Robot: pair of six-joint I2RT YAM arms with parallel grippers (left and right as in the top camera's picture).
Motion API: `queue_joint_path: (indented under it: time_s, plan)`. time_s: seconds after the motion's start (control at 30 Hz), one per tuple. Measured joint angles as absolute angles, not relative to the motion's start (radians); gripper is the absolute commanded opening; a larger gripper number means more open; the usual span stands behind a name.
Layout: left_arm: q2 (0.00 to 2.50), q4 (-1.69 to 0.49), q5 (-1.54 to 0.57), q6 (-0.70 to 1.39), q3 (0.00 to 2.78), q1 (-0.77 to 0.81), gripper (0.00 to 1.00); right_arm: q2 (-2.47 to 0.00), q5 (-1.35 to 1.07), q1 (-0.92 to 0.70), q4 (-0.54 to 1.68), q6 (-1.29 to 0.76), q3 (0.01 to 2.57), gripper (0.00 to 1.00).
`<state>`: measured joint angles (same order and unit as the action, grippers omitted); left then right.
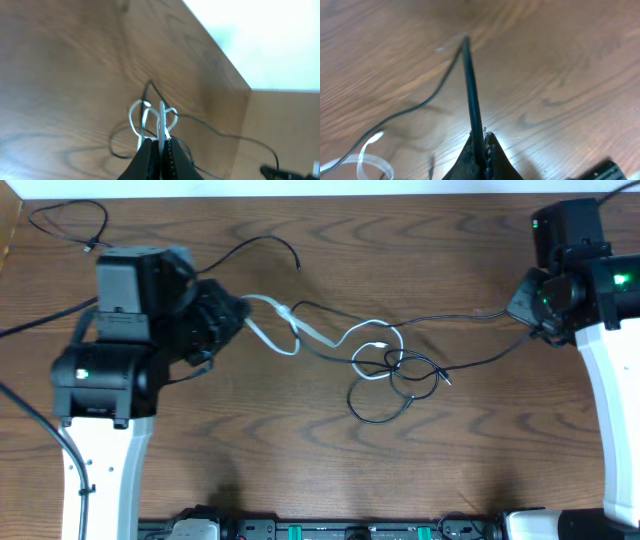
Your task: Untangle cables
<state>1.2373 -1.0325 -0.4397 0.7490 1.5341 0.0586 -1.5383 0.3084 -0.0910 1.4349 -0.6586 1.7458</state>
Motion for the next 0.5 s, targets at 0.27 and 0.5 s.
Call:
queue_joint_path:
  time_s: [0.27, 0.5]
  plan:
    - [1.237, -1.088, -0.438, 0.727, 1.534, -0.051, 0.07, -1.539, 0.331, -0.013, 1.361, -0.668, 1.614, 0.03]
    - [1.237, -1.107, -0.437, 0.723, 1.534, -0.090, 0.07, -1.539, 0.313, 0.028, 1.287, -0.672, 1.486, 0.12]
